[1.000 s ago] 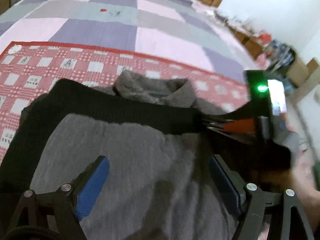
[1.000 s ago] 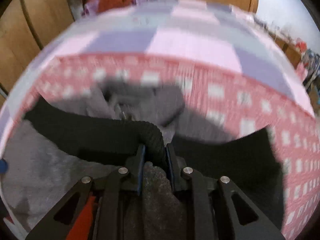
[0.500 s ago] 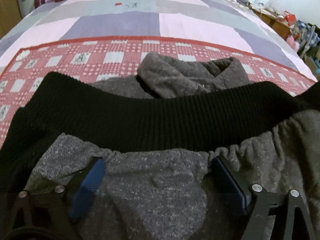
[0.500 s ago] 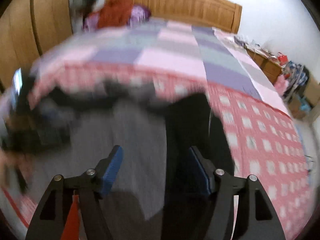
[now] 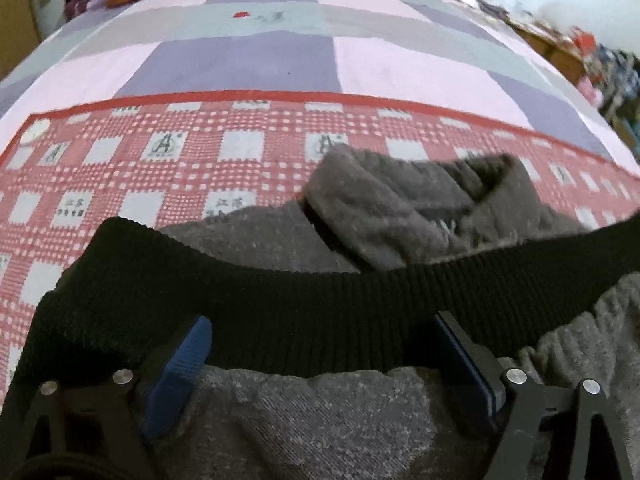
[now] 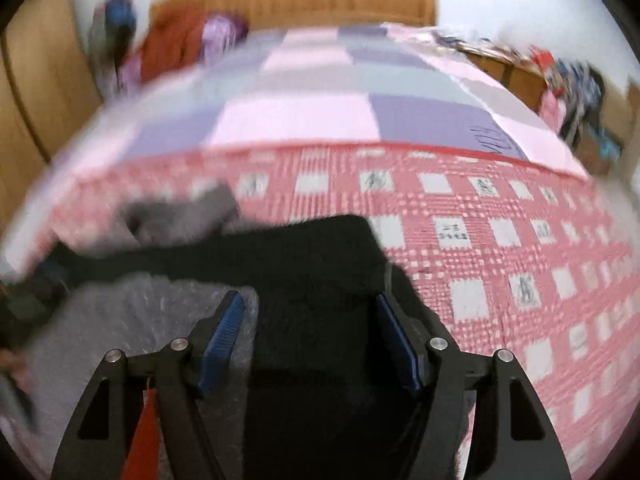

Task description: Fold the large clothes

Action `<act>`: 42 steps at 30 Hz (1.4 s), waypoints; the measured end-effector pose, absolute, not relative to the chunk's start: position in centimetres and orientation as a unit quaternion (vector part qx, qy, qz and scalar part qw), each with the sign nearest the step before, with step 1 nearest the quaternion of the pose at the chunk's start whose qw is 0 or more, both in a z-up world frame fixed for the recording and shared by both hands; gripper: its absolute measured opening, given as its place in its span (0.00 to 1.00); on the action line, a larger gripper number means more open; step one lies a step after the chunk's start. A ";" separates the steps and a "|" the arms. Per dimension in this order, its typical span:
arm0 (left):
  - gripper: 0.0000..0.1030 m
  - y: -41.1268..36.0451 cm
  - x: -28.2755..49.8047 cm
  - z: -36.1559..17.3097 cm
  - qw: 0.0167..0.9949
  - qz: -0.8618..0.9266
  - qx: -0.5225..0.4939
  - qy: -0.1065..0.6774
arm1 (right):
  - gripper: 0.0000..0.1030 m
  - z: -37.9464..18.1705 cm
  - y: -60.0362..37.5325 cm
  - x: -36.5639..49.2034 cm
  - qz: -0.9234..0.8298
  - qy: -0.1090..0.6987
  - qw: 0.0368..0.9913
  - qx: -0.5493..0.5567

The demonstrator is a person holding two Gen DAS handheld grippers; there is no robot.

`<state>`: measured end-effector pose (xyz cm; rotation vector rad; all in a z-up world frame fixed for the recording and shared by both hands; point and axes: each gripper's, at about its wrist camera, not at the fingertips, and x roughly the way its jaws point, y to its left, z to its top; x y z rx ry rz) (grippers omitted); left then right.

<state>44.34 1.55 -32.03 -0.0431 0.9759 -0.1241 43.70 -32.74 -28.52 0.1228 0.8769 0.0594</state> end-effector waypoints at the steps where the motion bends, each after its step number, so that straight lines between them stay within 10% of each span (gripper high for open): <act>1: 0.89 1.6 44.1 -31.9 0.882 -0.062 -0.023 0.466 | 0.68 -28.0 -33.8 42.9 0.006 0.419 0.905 0.071; 20: 0.96 8.4 45.7 -32.6 0.878 0.045 -0.006 0.476 | 0.88 -32.7 -34.6 49.4 -0.070 0.493 0.866 -0.043; 30: 0.96 9.7 34.8 -26.5 0.910 0.019 -0.018 0.414 | 0.88 -24.9 -31.6 34.4 -0.043 0.352 0.934 -0.046; 42: 1.00 9.7 38.7 -32.3 0.886 0.045 -0.006 0.462 | 0.93 -31.3 -27.1 37.3 -0.041 0.447 0.891 -0.074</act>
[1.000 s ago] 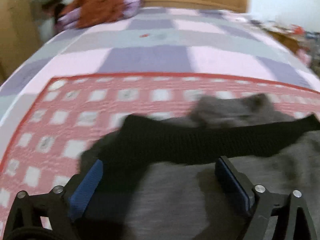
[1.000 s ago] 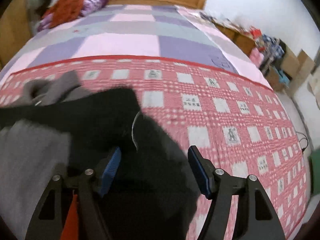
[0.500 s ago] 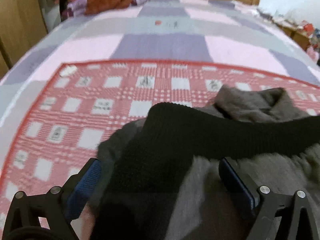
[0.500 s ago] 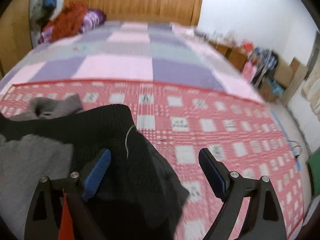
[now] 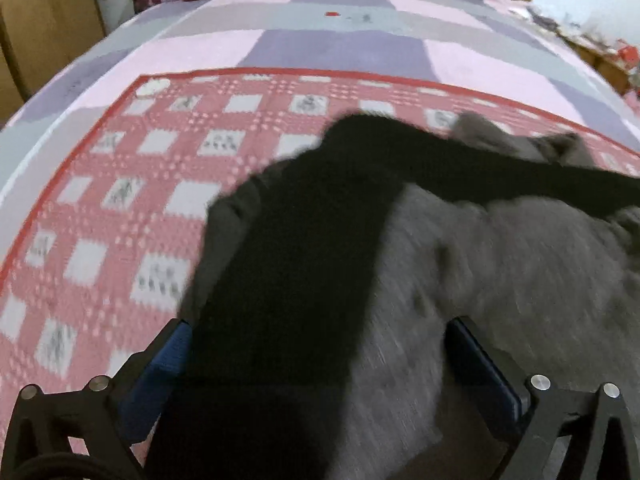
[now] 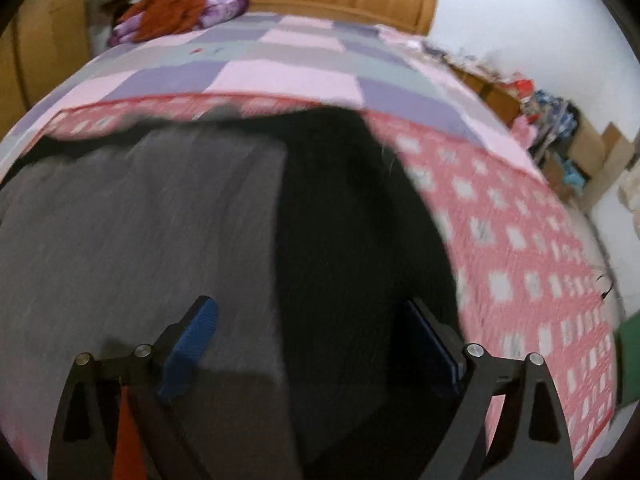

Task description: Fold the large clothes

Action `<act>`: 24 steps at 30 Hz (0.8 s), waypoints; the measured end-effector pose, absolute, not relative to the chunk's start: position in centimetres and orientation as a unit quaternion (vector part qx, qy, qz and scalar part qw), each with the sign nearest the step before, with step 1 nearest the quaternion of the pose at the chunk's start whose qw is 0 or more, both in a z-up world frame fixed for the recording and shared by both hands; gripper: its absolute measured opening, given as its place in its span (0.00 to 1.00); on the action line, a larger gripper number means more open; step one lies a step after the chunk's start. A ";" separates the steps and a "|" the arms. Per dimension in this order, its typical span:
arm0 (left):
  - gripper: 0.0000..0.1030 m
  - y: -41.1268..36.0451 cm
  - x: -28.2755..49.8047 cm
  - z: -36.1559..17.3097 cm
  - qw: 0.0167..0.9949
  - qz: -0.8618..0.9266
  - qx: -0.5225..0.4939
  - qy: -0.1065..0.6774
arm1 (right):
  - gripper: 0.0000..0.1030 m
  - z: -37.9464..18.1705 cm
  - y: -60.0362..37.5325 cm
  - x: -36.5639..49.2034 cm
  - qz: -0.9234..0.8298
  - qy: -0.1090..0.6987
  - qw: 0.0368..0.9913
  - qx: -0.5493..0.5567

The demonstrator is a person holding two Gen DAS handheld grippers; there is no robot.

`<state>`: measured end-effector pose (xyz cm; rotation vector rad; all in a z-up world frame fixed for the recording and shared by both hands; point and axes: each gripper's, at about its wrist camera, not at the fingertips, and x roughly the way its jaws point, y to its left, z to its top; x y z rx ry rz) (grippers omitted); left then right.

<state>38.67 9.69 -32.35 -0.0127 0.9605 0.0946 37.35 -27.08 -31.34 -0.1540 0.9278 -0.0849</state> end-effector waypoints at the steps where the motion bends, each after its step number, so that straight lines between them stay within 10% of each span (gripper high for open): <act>1: 1.00 9.9 39.8 -32.5 0.882 0.067 0.003 0.467 | 0.94 -31.4 -27.2 39.1 -0.048 0.451 0.888 -0.071; 7: 1.00 10.4 41.7 -31.4 0.875 0.089 0.032 0.474 | 0.95 -30.1 -28.6 45.3 -0.030 0.476 0.877 -0.056; 15: 0.99 3.2 32.1 -26.1 0.918 -0.023 0.025 0.395 | 0.95 -26.3 -26.9 32.8 0.046 0.381 0.922 -0.049; 24: 1.00 3.7 32.3 -32.0 0.899 -0.022 0.107 0.423 | 0.96 -32.5 -31.9 32.0 -0.004 0.454 0.890 -0.040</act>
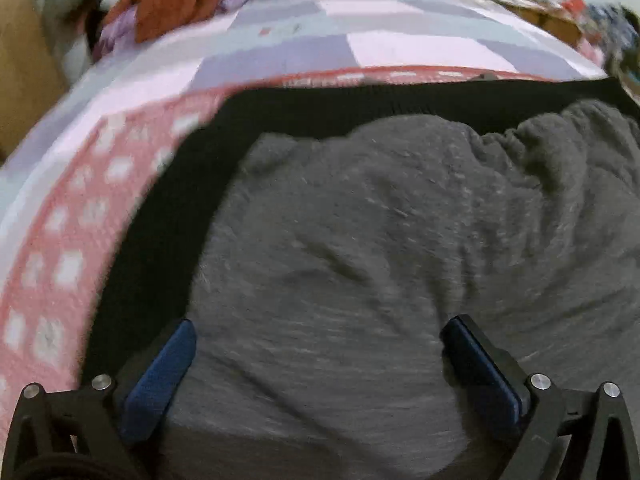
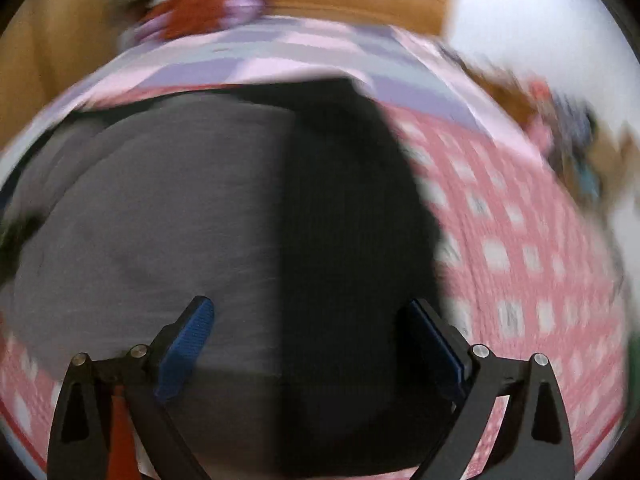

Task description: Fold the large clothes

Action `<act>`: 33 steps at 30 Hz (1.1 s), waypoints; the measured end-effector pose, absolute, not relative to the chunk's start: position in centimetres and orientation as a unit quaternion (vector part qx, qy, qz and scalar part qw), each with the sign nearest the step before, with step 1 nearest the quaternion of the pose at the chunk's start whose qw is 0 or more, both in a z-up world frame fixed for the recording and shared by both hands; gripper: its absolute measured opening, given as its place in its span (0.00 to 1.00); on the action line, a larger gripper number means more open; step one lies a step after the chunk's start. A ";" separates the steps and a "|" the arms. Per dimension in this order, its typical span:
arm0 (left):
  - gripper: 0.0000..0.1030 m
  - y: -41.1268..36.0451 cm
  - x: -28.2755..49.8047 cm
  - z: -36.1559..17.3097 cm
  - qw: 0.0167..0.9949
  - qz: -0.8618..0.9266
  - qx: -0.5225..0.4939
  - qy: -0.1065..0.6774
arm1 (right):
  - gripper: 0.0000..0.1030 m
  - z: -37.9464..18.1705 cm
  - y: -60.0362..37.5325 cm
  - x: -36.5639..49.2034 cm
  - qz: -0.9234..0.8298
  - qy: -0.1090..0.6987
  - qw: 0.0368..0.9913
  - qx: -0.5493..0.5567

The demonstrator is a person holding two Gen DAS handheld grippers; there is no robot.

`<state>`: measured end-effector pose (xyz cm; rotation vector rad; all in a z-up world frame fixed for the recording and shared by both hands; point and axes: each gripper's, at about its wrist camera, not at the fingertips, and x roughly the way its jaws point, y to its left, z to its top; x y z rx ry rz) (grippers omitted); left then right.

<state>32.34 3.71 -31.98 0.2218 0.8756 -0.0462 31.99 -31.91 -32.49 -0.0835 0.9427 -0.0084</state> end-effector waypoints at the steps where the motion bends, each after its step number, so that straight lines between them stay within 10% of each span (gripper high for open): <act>1: 1.00 3.9 32.4 -31.8 0.899 -0.026 0.126 0.419 | 0.96 -32.6 -33.4 32.4 0.000 0.458 0.889 -0.024; 17: 0.99 2.1 22.5 -23.1 0.884 0.027 0.044 0.464 | 0.96 -23.8 -30.0 21.2 -0.046 0.414 0.909 -0.018; 33: 0.99 10.0 17.7 -25.3 0.848 0.087 -0.048 0.521 | 0.96 -23.7 -26.9 12.7 -0.052 0.464 0.884 -0.037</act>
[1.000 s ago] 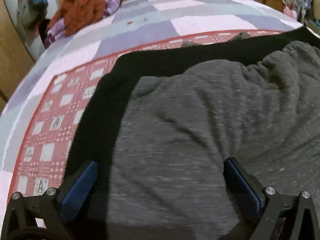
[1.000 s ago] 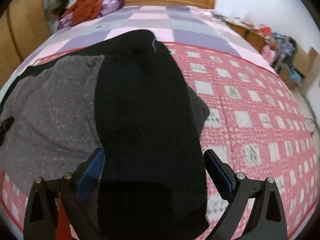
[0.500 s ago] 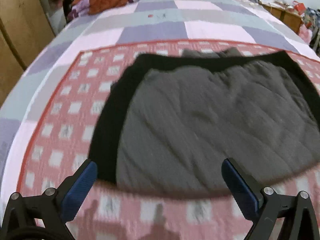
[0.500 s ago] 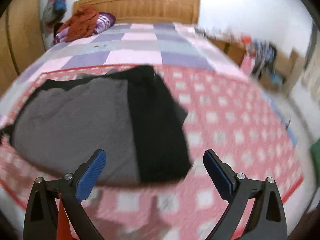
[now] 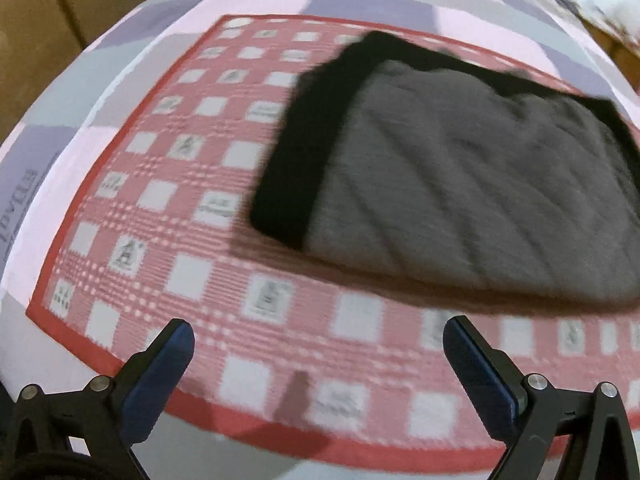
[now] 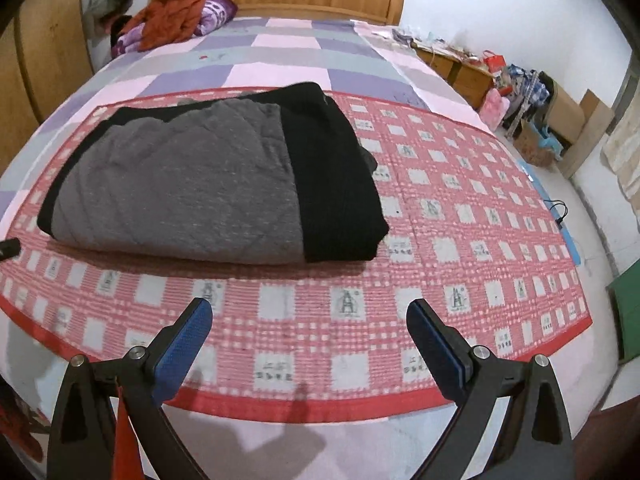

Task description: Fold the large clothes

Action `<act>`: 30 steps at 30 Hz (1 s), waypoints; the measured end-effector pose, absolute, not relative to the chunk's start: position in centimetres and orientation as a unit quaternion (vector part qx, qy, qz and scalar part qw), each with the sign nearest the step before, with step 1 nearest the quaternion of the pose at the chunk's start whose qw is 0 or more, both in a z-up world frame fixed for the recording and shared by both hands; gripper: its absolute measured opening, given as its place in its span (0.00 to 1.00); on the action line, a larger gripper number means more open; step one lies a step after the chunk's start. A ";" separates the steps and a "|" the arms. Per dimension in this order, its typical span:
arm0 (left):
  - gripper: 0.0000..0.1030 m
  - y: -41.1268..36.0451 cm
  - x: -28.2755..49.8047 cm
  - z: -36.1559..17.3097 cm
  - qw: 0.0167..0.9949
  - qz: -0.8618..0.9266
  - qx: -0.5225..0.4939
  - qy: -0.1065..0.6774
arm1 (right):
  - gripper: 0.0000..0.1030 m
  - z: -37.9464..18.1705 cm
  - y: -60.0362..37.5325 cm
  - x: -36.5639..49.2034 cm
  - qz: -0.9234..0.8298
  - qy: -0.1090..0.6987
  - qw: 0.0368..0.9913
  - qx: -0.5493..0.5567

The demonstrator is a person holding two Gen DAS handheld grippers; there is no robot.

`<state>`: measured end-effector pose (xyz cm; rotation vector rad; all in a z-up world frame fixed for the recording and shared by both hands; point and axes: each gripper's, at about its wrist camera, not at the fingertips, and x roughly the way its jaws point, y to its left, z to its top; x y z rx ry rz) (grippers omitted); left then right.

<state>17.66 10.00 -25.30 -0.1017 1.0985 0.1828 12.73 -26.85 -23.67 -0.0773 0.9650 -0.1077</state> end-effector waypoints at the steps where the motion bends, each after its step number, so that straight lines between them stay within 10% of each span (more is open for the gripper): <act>1: 0.99 11.4 18.1 -26.0 0.850 0.093 -0.057 0.515 | 0.96 -23.9 -27.5 13.1 -0.054 0.462 0.885 -0.036; 27: 1.00 14.6 30.0 -36.2 0.821 0.050 -0.093 0.561 | 0.96 -33.6 -37.7 27.6 0.025 0.510 0.860 0.023; 29: 0.80 14.4 30.1 -36.4 0.823 0.021 -0.107 0.557 | 0.96 -34.7 -37.8 28.7 0.052 0.522 0.851 0.029; 30: 0.54 14.1 30.0 -36.3 0.824 -0.005 -0.120 0.554 | 0.86 -35.2 -38.0 29.1 0.070 0.530 0.844 0.041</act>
